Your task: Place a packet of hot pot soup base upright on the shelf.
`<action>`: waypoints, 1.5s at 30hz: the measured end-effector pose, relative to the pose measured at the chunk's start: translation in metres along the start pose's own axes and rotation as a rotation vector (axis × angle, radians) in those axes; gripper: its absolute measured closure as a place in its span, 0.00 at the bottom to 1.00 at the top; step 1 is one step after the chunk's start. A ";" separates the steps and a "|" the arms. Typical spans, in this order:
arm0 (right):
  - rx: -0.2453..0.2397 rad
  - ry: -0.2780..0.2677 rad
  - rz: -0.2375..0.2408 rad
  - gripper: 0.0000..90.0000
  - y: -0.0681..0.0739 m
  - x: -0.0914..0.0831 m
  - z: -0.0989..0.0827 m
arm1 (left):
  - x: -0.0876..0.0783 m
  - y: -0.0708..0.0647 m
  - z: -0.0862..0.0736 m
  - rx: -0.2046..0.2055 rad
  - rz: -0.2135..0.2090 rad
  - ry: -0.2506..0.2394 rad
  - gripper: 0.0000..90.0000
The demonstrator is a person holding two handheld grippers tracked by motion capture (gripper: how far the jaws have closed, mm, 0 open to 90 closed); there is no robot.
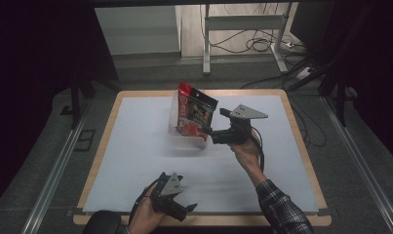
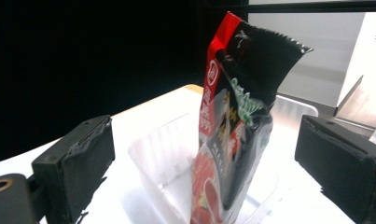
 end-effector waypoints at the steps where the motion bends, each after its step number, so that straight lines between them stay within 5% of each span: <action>1: -0.004 -0.003 0.000 0.05 0.003 -0.003 -0.001 | 0.000 0.000 0.000 0.002 0.000 0.001 0.01; 45: -0.047 0.056 -0.072 0.00 0.033 -0.069 -0.035 | 0.001 -0.002 0.000 0.027 0.009 0.003 0.00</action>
Point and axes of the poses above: each handheld gripper's, and its own axes: x roughly forward along the jaws, z roughly out of its top, y roughly to its left, the point moved 2 cm from there along x, roughly forward along the jaws, and after that the axes turned 10 degrees about z, right-handed, at the moved point
